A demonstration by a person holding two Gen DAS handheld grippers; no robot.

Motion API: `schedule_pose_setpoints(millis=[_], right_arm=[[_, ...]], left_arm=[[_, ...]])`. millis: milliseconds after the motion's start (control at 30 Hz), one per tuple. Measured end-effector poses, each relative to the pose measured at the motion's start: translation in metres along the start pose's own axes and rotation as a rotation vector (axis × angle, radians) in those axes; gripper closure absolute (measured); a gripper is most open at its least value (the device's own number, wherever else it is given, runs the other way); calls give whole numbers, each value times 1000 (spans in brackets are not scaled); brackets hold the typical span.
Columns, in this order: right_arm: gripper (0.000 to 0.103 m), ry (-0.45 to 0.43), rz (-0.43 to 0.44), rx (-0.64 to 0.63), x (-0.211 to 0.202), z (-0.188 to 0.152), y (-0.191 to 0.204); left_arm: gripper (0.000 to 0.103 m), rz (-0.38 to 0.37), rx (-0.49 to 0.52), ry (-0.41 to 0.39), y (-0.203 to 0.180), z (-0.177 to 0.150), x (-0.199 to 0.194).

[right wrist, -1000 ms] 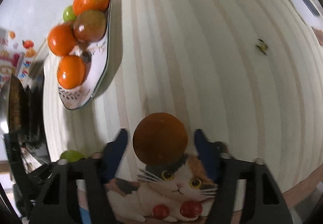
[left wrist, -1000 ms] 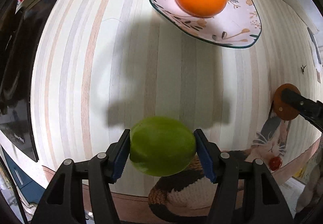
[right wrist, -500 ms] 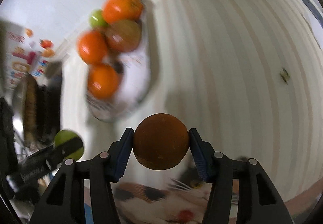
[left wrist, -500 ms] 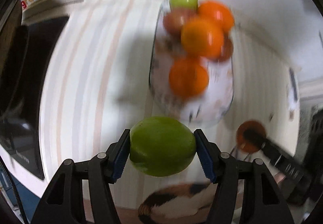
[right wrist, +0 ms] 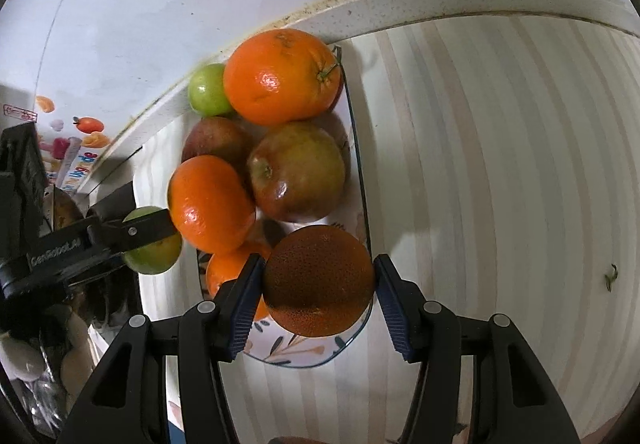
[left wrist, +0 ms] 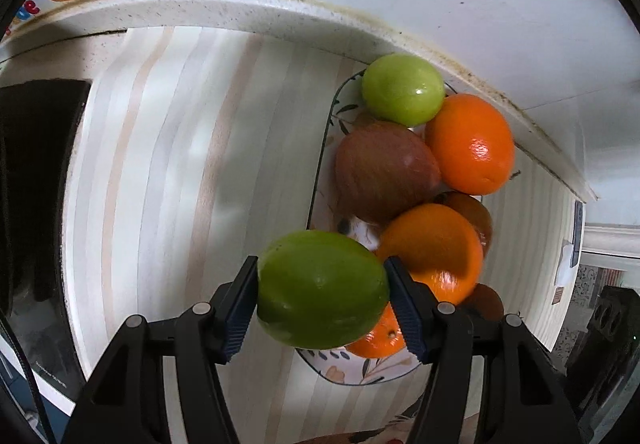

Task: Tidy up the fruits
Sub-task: 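Carry the green apple and dark orange onto the plate and open both grippers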

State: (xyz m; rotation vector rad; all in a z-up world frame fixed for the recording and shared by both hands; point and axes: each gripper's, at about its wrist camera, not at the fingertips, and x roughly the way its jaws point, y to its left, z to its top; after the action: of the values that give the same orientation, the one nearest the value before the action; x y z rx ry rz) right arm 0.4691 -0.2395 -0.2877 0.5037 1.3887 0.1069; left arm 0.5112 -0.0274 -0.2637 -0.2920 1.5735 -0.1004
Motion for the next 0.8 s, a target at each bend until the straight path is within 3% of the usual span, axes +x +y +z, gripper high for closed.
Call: schedule_pose_setpoints(millis=[267,400,533,667,800], right_arm=[[44,8,19,31,12,-3,-6],[42,-6,49,46,12,-4,-9],[25,-10,54,53,9,-3,-9],[24,-6,43,39,8,-4,-7],[24,-6,34,31,10,-6,-5]], left_arm=[[43,-21,-41,55,8,0,24],[43,-33,-54,36,10,-1,24],[43,-59,-85,44,15,-2,24],[43,-89,-95,52,18,-4,23],[30,-122,-99,32,29,-7,16]])
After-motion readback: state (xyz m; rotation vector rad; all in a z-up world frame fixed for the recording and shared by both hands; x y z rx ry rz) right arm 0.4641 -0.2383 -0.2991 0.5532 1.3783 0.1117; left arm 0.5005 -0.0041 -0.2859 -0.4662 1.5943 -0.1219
